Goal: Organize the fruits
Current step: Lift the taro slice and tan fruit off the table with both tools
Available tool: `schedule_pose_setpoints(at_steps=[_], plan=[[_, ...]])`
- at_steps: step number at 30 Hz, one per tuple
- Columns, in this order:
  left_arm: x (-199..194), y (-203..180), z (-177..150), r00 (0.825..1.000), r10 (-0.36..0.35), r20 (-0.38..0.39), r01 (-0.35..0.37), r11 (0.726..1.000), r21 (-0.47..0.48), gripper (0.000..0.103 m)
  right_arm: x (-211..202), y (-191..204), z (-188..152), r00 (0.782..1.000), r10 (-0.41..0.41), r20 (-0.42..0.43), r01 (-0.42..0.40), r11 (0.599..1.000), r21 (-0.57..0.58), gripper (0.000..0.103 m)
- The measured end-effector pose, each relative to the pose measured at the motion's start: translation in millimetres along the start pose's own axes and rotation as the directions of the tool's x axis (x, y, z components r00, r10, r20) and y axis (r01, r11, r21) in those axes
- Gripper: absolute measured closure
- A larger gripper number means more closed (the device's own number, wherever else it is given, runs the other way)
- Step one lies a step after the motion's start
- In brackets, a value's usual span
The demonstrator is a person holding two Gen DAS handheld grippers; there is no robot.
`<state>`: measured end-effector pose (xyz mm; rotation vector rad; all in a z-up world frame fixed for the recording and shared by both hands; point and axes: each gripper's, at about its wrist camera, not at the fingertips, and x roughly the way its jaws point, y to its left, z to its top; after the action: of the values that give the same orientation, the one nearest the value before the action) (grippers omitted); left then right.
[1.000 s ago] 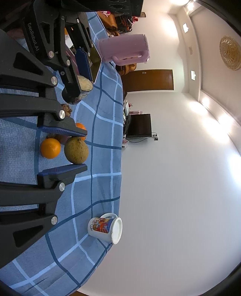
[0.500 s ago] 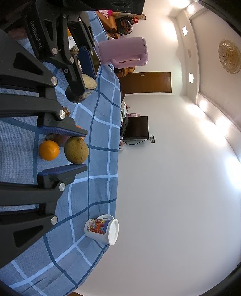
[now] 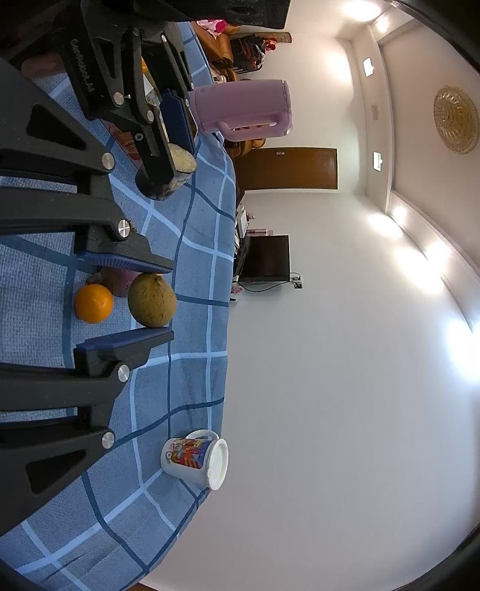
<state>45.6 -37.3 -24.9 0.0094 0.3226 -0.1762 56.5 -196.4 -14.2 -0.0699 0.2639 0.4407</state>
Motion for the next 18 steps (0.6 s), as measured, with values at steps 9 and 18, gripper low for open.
schedule_pose_setpoints(at_steps=[9, 18], plan=[[0.0, 2.8, 0.7, 1.000, 0.006, -0.001, -0.006, 1.000, -0.003, 0.063, -1.8, 4.6, 0.3, 1.000, 0.006, 0.007, -0.006, 1.000, -0.012, 0.071], [-2.9, 15.3, -0.2, 1.000, 0.023, -0.006, -0.023, 0.999, -0.022, 0.063, 1.7, 11.6, 1.2, 1.000, 0.023, -0.010, -0.023, 1.000, -0.021, 0.071]])
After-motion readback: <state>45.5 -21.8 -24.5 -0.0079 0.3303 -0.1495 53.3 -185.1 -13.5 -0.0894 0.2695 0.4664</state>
